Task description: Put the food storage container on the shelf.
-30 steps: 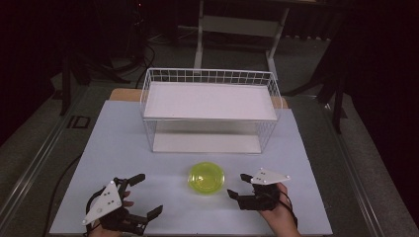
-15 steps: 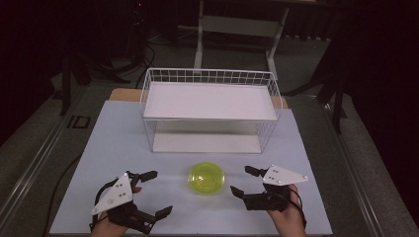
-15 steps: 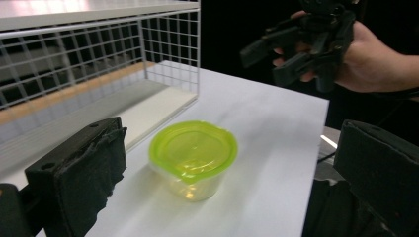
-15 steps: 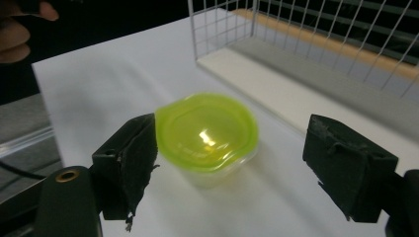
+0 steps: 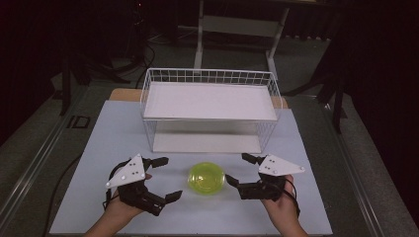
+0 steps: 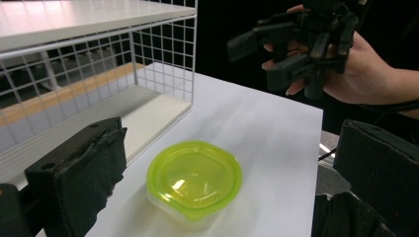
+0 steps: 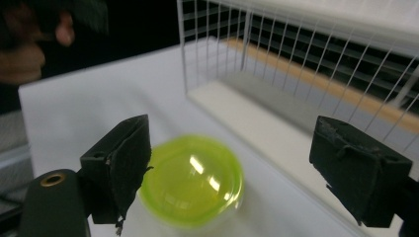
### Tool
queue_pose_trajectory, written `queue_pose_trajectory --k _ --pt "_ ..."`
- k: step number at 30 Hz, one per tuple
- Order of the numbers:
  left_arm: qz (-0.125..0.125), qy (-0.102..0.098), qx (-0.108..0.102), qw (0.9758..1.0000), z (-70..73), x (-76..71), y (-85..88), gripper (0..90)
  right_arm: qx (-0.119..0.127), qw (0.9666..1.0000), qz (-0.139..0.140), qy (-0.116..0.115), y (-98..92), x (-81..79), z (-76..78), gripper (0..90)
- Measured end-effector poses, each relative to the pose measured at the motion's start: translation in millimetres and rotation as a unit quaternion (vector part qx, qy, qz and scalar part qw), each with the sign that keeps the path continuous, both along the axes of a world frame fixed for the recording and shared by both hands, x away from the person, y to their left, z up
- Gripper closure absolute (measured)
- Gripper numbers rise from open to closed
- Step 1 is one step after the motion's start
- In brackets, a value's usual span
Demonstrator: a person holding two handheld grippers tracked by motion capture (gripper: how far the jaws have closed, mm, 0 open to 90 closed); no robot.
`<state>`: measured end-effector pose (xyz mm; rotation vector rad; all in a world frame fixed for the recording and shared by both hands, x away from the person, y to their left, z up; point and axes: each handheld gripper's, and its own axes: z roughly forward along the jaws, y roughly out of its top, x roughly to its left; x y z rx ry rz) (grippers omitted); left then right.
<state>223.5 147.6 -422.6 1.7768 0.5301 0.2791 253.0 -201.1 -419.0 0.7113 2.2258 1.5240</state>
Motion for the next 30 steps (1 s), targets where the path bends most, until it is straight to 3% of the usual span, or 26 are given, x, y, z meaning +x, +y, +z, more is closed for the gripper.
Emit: queue_pose_trajectory --k 3,6,10,14,15,17,22,23,24,27,30 --pt "0.003 0.01 -0.009 0.9999 -2.2 8.1 -4.5 0.3 0.0 1.0 -0.004 0.008 0.2 6.4 -0.7 15.4" --pt "0.011 0.012 -0.005 0.9999 -4.0 14.1 -8.1 0.3 -0.007 0.9993 -0.014 0.035 -1.5 14.8 -3.6 14.2" --pt "0.027 0.036 -0.011 0.9989 -9.7 24.7 -10.8 0.3 -0.003 0.998 -0.018 0.061 -4.6 25.1 -11.2 13.1" --pt "0.032 0.069 0.001 0.9971 -19.7 36.6 -13.8 0.4 -0.016 0.997 -0.029 0.069 -2.2 31.2 -20.5 11.8" --pt "0.035 0.071 0.005 0.9968 -21.7 37.8 -14.5 0.4 -0.012 0.9962 -0.026 0.082 -1.0 32.5 -23.6 11.4" --pt "0.036 0.077 0.015 0.9963 -26.9 40.4 -16.9 0.4 -0.014 0.996 -0.03 0.083 0.7 32.2 -27.1 11.8" --pt "0.048 0.104 0.03 0.993 -38.7 45.0 -22.6 2.6 -0.005 0.994 -0.028 0.106 1.9 35.3 -34.1 14.7" --pt "0.05 0.115 0.026 0.9917 -44.0 47.2 -23.6 2.6 -0.001 0.9932 -0.032 0.112 1.6 36.7 -35.7 15.2" --pt "0.052 0.123 0.025 0.9908 -46.1 48.2 -24.1 2.9 0.006 0.9906 -0.031 0.133 1.9 39.7 -38.8 17.9" --pt "0.063 0.153 0.026 0.9858 -55.2 53.0 -26.5 4.2 0.008 0.9878 -0.032 0.152 4.1 42.7 -44.4 20.8" --pt "0.076 0.172 0.023 0.982 -61.1 55.3 -28.7 10.2 -0.001 0.9856 -0.033 0.166 8.8 44.0 -49.8 24.7"
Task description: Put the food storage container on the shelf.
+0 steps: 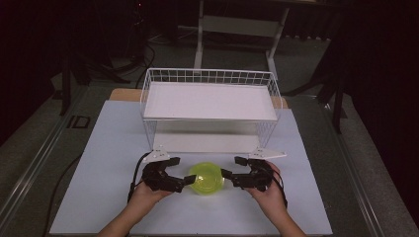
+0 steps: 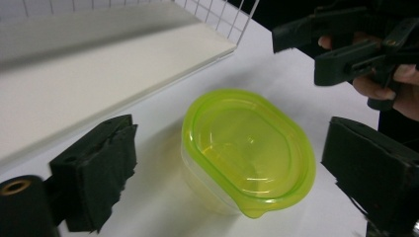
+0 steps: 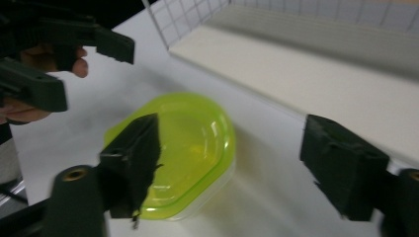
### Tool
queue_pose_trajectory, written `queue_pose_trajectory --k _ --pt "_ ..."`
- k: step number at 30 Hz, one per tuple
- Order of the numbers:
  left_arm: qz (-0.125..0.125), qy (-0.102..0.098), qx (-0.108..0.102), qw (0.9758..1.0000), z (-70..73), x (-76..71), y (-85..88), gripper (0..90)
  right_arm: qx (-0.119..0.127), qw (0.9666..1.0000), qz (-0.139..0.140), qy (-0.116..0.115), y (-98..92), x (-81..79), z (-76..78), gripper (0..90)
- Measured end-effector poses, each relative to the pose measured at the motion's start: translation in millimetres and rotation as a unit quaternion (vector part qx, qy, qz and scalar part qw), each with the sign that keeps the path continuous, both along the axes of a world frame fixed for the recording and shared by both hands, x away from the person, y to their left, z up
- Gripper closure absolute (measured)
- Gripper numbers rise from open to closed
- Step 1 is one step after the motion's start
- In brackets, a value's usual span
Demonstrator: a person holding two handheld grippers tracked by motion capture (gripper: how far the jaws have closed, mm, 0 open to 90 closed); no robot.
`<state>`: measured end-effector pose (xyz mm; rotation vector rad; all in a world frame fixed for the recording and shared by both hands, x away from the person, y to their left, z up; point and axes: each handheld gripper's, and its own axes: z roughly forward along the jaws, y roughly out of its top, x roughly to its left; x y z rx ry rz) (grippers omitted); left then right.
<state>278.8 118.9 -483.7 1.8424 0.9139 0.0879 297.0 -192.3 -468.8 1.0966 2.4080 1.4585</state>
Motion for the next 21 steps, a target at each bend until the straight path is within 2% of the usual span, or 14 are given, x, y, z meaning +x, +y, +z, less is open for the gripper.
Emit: queue_pose_trajectory --k 1,2,3,5,7,10,11,13,14,19,21 --pt "0.0 0.0 0.0 1.0 0.0 0.0 0.0 14.4 0.0 1.0 0.0 0.0 0.0 0.0 0.0 24.7" --pt "0.007 0.014 -0.007 0.9999 -2.9 0.5 -2.7 14.4 -0.002 1.0 0.001 0.003 2.1 0.3 -1.7 26.0" --pt "0.007 0.019 -0.003 0.9998 -4.2 0.5 -4.0 15.0 -0.002 0.9999 0.003 0.013 5.6 1.2 -5.5 31.3" --pt "0.012 0.027 0.009 0.9995 -6.8 0.3 -6.1 19.5 -0.005 0.9998 0.0 0.019 9.2 2.4 -9.6 34.0" --pt "0.017 0.042 0.009 0.9989 -10.0 2.3 -6.0 22.8 -0.005 0.9997 -0.001 0.026 11.4 4.4 -13.4 34.9" --pt "0.032 0.07 0.019 0.9969 -15.1 6.1 -5.4 29.5 -0.008 0.9993 -0.002 0.036 14.0 6.5 -17.4 41.4" --pt "0.035 0.072 0.023 0.9965 -16.7 6.4 -5.2 29.8 -0.008 0.9991 -0.001 0.04 14.8 6.6 -18.1 43.9" --pt "0.028 0.083 0.022 0.9959 -19.3 6.6 -5.1 38.9 -0.016 0.9991 0.002 0.04 17.0 6.3 -19.5 45.2" --pt "0.026 0.088 0.02 0.9955 -20.3 6.4 -5.5 40.1 -0.02 0.999 0.004 0.041 18.1 6.3 -20.3 48.1" --pt "0.002 0.114 0.002 0.9934 -23.3 7.7 -4.4 60.2 -0.04 0.9982 0.015 0.042 21.3 4.8 -22.8 58.7" --pt "0.004 0.124 0.004 0.9923 -23.3 8.4 -4.8 62.1 -0.041 0.9982 0.017 0.042 21.3 3.8 -22.2 62.7"
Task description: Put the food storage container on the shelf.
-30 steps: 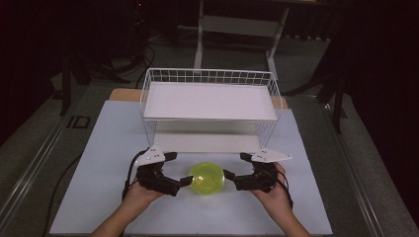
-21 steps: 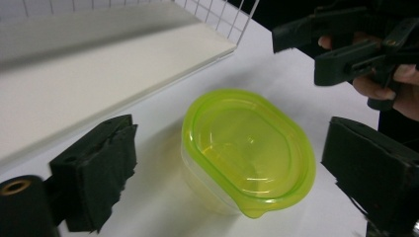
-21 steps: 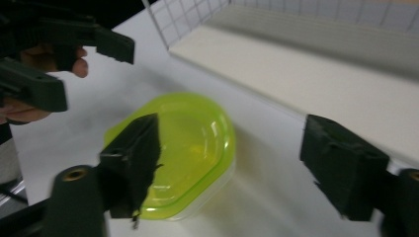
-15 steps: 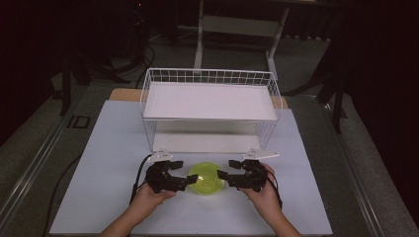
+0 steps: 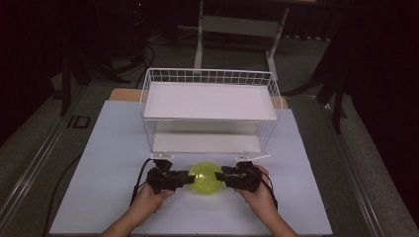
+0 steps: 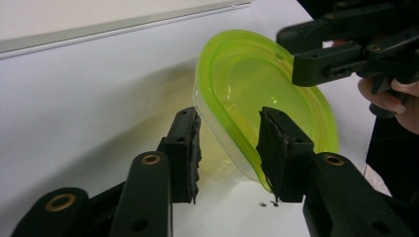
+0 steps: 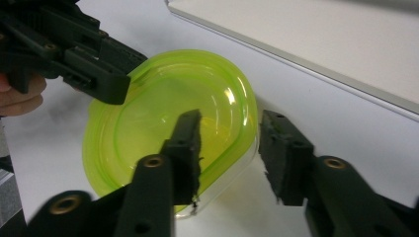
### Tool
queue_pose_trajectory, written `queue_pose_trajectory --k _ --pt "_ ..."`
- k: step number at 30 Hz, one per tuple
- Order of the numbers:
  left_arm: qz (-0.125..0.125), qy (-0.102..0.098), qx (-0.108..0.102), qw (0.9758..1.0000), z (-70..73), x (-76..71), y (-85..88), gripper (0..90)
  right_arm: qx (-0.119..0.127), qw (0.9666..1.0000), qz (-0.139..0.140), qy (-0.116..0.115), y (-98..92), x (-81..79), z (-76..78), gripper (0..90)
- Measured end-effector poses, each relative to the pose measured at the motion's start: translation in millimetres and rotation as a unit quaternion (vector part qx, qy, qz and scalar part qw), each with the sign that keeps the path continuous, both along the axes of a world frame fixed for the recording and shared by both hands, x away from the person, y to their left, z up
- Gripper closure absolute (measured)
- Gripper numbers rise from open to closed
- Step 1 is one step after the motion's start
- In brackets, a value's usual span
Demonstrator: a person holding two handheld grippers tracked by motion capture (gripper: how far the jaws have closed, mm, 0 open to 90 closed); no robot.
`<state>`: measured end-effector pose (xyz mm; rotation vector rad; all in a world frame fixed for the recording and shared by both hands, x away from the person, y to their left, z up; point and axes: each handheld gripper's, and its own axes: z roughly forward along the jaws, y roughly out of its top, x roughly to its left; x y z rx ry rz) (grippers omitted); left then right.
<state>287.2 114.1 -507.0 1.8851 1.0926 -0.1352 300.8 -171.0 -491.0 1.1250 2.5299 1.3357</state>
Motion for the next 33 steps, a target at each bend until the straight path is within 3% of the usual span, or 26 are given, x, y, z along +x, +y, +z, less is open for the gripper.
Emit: queue_pose_trajectory --k 4,9,12,15,18,21,26,33 --pt "-0.005 0.002 0.0 1.0 1.7 -1.8 -2.6 64.6 0.004 0.9997 -0.007 0.022 -2.7 0.8 -0.4 66.7" --pt "-0.012 0.009 -0.013 0.9998 4.3 -9.9 -5.1 68.6 0.001 0.9999 -0.002 0.017 -3.4 -2.4 1.9 74.3" --pt "-0.007 -0.004 0.001 1.0 7.8 -17.1 -8.7 69.6 0.003 0.9999 -0.007 0.011 -4.5 -6.0 2.6 76.2" --pt "-0.002 0.003 -0.002 1.0 9.2 -19.7 -8.5 72.5 0.008 0.9999 -0.007 0.007 -5.5 -8.8 2.9 77.2" --pt "0.007 0.028 -0.013 0.9995 12.2 -23.8 -8.1 76.2 0.017 0.9998 -0.006 0.012 -8.1 -12.6 4.3 79.3" --pt "0.013 0.035 -0.026 0.999 13.4 -25.6 -6.5 80.3 0.015 0.9997 -0.002 0.017 -9.4 -15.9 7.0 80.5" --pt "0.011 0.016 -0.008 0.9998 18.9 -26.1 -7.3 83.1 -0.01 0.9997 -0.007 -0.023 -4.2 -25.4 11.5 81.3" --pt "0.01 -0.005 -0.014 0.9998 33.6 -26.7 -5.5 83.2 -0.012 0.9989 0.001 -0.046 -3.2 -26.3 27.1 81.7"
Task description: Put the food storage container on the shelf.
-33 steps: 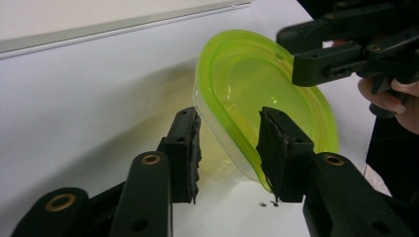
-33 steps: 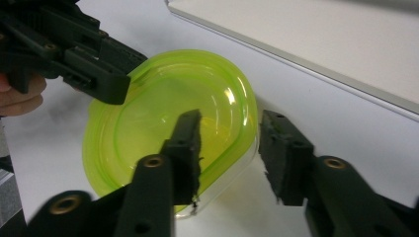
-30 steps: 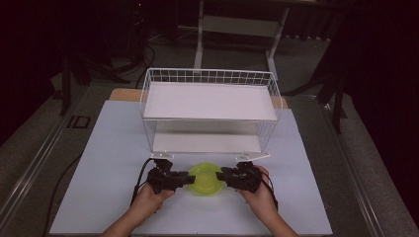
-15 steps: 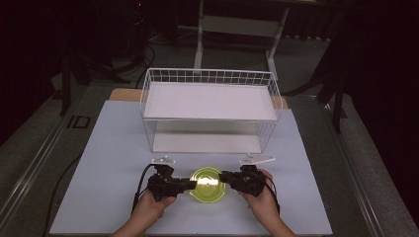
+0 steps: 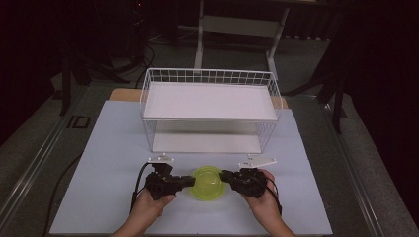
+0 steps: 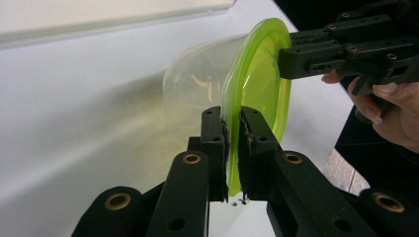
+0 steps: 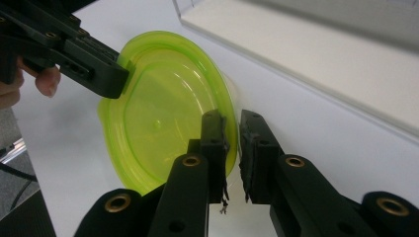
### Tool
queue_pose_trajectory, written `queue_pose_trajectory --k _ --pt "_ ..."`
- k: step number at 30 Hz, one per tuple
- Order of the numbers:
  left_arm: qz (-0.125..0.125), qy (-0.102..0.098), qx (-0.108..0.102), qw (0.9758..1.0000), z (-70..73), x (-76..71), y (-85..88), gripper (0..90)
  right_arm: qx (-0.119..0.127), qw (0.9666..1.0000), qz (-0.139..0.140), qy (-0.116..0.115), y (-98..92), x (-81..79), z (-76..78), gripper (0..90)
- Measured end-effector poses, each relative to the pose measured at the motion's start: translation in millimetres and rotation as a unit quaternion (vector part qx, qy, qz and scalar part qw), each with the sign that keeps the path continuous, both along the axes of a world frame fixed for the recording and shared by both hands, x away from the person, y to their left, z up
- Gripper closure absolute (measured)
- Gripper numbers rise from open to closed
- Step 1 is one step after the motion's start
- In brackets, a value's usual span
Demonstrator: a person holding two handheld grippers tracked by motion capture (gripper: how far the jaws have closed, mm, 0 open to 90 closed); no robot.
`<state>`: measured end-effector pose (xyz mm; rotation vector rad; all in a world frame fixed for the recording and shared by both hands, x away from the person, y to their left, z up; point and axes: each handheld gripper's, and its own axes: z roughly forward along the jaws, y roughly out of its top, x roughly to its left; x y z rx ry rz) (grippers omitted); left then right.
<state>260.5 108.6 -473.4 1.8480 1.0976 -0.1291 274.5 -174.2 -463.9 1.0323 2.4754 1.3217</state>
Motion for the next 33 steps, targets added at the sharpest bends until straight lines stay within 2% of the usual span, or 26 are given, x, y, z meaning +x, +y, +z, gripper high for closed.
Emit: queue_pose_trajectory --k 2,4,14,26,29,33 --pt "-0.001 -0.002 -0.005 1.0 5.6 0.5 0.9 83.1 -0.002 1.0 0.003 -0.007 0.2 0.1 6.9 81.7" --pt "-0.003 -0.009 -0.008 0.9999 12.2 0.1 1.7 83.2 -0.001 0.9999 0.007 -0.009 0.2 0.7 13.9 81.8" --pt "0.0 -0.042 -0.013 0.999 47.9 5.1 3.0 83.2 -0.005 0.9987 0.015 -0.048 0.8 5.5 52.6 82.1" --pt "0.012 -0.086 0.002 0.9962 98.5 13.7 1.7 83.1 0.001 0.9962 0.016 -0.086 1.9 15.3 100.8 82.3" --pt "0.016 -0.091 -0.003 0.9957 108.1 16.8 2.4 83.0 0.005 0.9957 0.014 -0.091 1.7 19.1 110.3 82.3" --pt "0.014 -0.089 -0.021 0.9957 118.1 22.4 5.4 83.0 0.007 0.9956 0.018 -0.092 1.5 25.0 124.0 82.3"
